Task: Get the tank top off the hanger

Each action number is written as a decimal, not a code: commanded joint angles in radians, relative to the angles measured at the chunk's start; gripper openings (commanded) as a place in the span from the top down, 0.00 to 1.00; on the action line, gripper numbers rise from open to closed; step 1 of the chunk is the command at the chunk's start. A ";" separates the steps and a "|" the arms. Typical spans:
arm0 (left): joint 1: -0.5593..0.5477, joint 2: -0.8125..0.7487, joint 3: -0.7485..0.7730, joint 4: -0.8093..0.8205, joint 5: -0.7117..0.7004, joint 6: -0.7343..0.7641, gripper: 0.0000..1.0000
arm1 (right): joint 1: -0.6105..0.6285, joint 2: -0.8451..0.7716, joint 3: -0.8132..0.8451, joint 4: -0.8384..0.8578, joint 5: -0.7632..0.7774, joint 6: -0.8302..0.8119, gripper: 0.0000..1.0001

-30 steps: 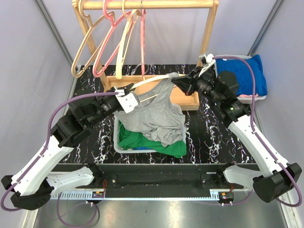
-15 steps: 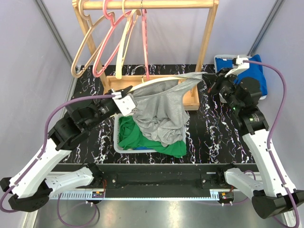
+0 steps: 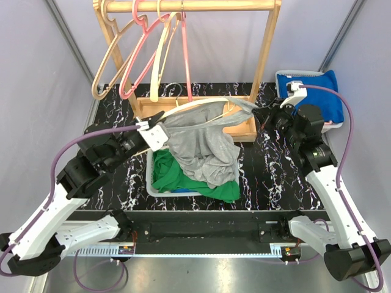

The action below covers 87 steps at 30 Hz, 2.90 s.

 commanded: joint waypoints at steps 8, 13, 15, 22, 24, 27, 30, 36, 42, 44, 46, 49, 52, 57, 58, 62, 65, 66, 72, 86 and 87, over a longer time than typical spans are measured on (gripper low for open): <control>0.002 -0.152 0.015 -0.049 0.147 0.041 0.93 | -0.053 0.130 0.182 0.034 0.114 -0.083 1.00; 0.002 -0.162 0.002 0.025 0.088 0.044 0.93 | -0.052 0.136 0.114 0.084 -0.049 0.006 1.00; 0.003 -0.165 -0.005 0.063 0.079 0.047 0.93 | -0.050 0.115 0.028 0.145 -0.159 0.036 1.00; 0.003 -0.160 -0.039 0.348 -0.103 0.015 0.97 | 0.089 0.063 -0.059 0.138 -0.322 -0.084 0.98; 0.002 -0.159 -0.027 0.362 -0.143 -0.002 0.98 | 0.146 0.044 -0.037 0.098 -0.319 -0.123 0.86; 0.003 -0.172 -0.007 0.315 -0.126 -0.011 0.98 | 0.149 0.017 -0.011 0.067 -0.312 -0.148 0.76; 0.005 -0.179 0.031 0.223 -0.073 -0.022 0.96 | 0.149 -0.019 0.013 0.041 -0.276 -0.184 0.39; 0.006 -0.160 0.087 0.062 0.074 -0.014 0.94 | 0.149 -0.112 0.079 -0.025 -0.215 -0.337 0.00; 0.006 -0.139 0.096 -0.073 0.235 0.007 0.92 | 0.148 -0.192 0.231 -0.183 -0.206 -0.488 0.00; 0.006 -0.137 0.069 -0.098 0.266 0.021 0.92 | 0.146 -0.192 0.266 -0.187 -0.265 -0.494 0.00; 0.006 -0.136 0.038 -0.099 0.311 0.041 0.92 | 0.148 -0.168 0.325 -0.184 -0.323 -0.481 0.00; 0.006 -0.117 0.018 -0.099 0.383 0.067 0.92 | 0.148 -0.106 0.388 -0.174 -0.442 -0.456 0.00; 0.005 -0.102 0.013 -0.096 0.446 0.096 0.92 | 0.148 -0.047 0.420 -0.195 -0.572 -0.465 0.00; 0.005 -0.065 0.028 -0.095 0.527 0.110 0.94 | 0.148 0.045 0.500 -0.293 -0.748 -0.497 0.00; 0.005 -0.060 0.039 -0.096 0.541 0.111 0.96 | 0.148 0.056 0.510 -0.307 -0.787 -0.505 0.00; 0.006 -0.041 0.062 -0.096 0.572 0.101 1.00 | 0.149 0.089 0.529 -0.332 -0.850 -0.513 0.04; 0.006 -0.034 0.059 -0.078 0.562 0.110 1.00 | 0.148 0.086 0.512 -0.342 -0.856 -0.520 0.05; 0.006 -0.033 0.056 -0.063 0.559 0.111 1.00 | 0.148 0.087 0.509 -0.345 -0.858 -0.525 0.05; 0.006 -0.027 0.015 0.047 0.509 0.140 1.00 | 0.154 0.096 0.503 -0.353 -0.899 -0.507 0.09; 0.006 0.021 0.048 0.105 0.526 0.117 1.00 | 0.184 0.138 0.503 -0.419 -0.875 -0.505 0.30; 0.006 0.022 0.048 0.108 0.522 0.114 1.00 | 0.186 0.138 0.503 -0.419 -0.874 -0.505 0.31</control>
